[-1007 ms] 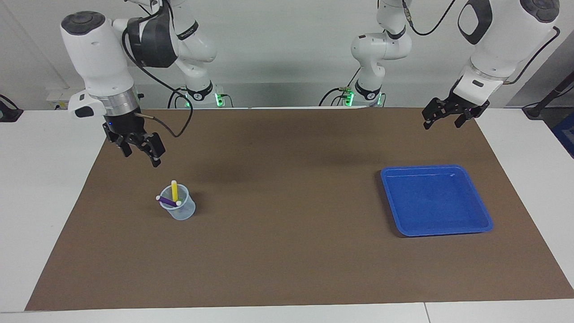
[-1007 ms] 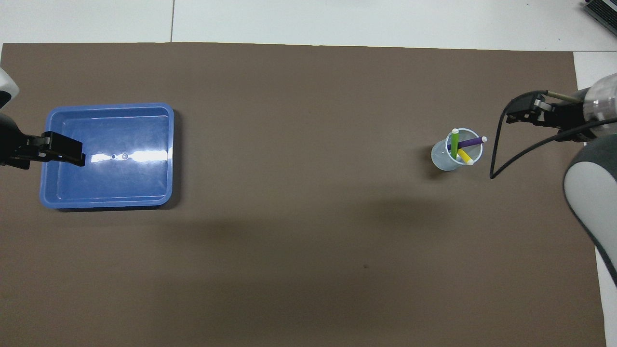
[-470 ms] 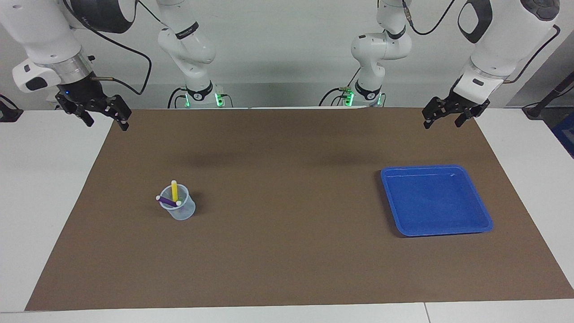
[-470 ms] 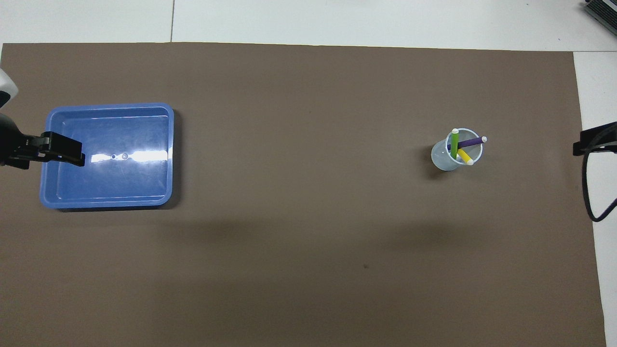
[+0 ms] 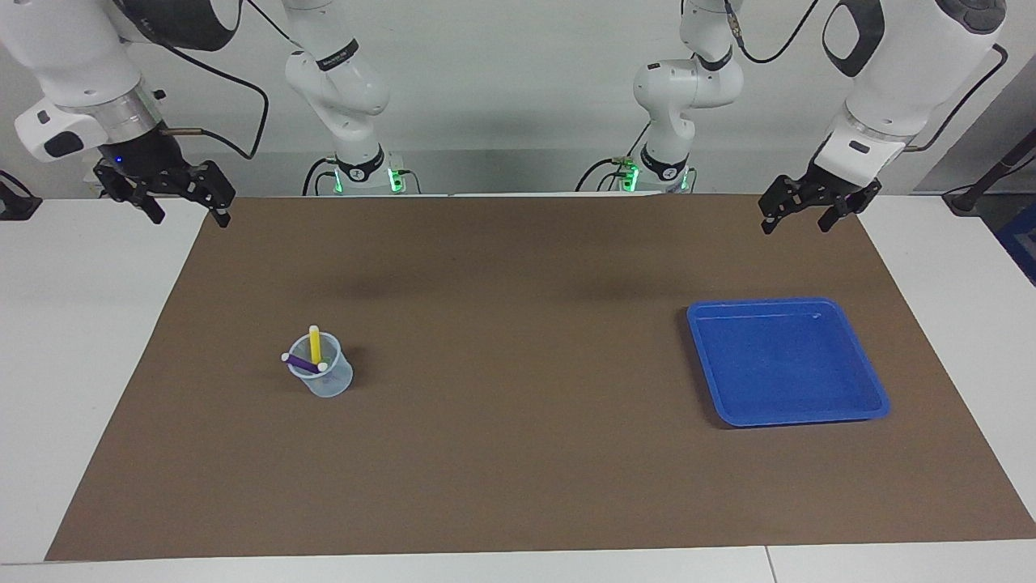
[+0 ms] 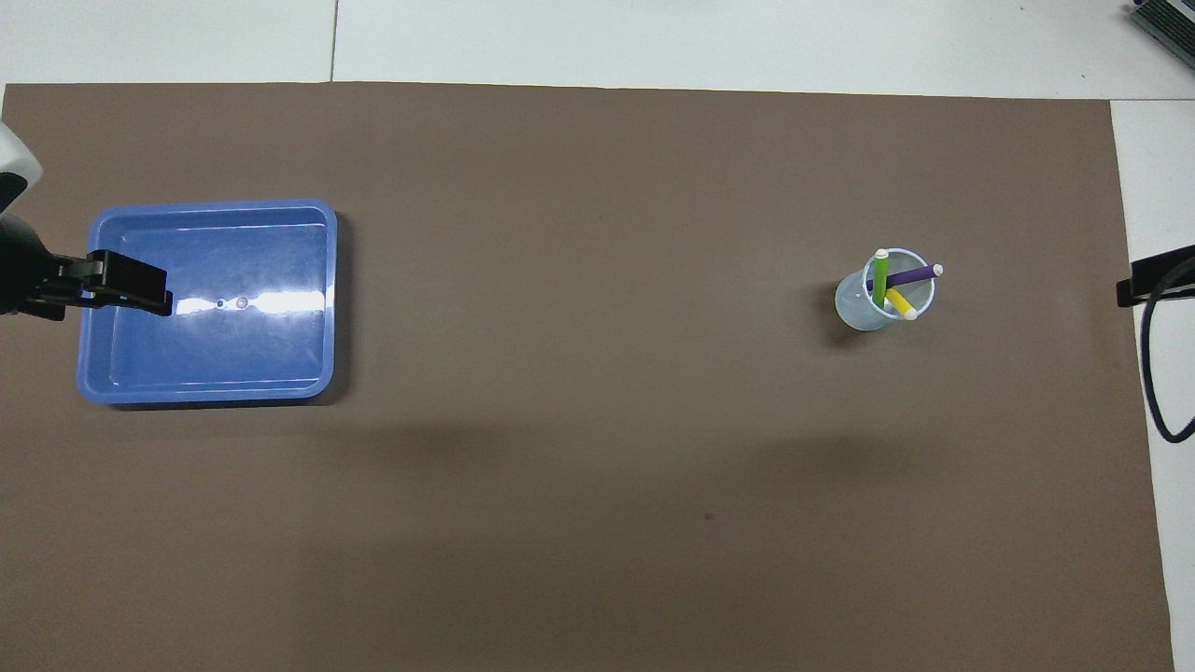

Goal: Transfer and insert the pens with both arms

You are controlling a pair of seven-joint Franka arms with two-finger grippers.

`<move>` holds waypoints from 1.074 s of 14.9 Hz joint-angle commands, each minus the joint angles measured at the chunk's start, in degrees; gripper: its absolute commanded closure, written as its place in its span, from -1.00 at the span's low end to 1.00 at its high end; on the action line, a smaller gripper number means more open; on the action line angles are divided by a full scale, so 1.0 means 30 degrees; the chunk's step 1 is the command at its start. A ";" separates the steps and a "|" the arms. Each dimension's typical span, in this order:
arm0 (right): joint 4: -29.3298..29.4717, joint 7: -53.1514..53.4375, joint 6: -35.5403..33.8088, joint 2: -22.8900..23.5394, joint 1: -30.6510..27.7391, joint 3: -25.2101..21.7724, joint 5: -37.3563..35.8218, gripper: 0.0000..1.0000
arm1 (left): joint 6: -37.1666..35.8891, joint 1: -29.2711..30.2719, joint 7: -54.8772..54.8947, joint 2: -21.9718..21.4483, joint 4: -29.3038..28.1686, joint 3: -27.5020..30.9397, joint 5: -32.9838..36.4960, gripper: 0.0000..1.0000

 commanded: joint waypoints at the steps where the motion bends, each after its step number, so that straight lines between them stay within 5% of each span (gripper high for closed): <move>1: 0.0465 -0.0509 0.0161 0.0313 0.0285 0.0156 0.0054 -1.00 | 0.0551 -0.0139 0.0242 -0.0435 -0.0480 0.0154 -0.0456 -1.00; 9: 0.0466 -0.0451 -0.0891 0.0283 0.1741 -0.0541 0.0377 -1.00 | 0.0551 -0.0139 0.0095 -0.0435 -0.0480 0.0154 -0.0456 -1.00; 13: 0.0466 -0.0450 -0.1099 0.0167 0.8944 -0.8236 0.0959 -1.00 | 0.0551 -0.0139 0.0066 -0.0435 -0.0480 0.0154 -0.0456 -1.00; 16: 0.0466 -0.0392 -0.1508 0.0079 0.9045 -0.8634 0.1783 -1.00 | 0.0551 -0.0139 0.0037 -0.0435 -0.0480 0.0154 -0.0456 -1.00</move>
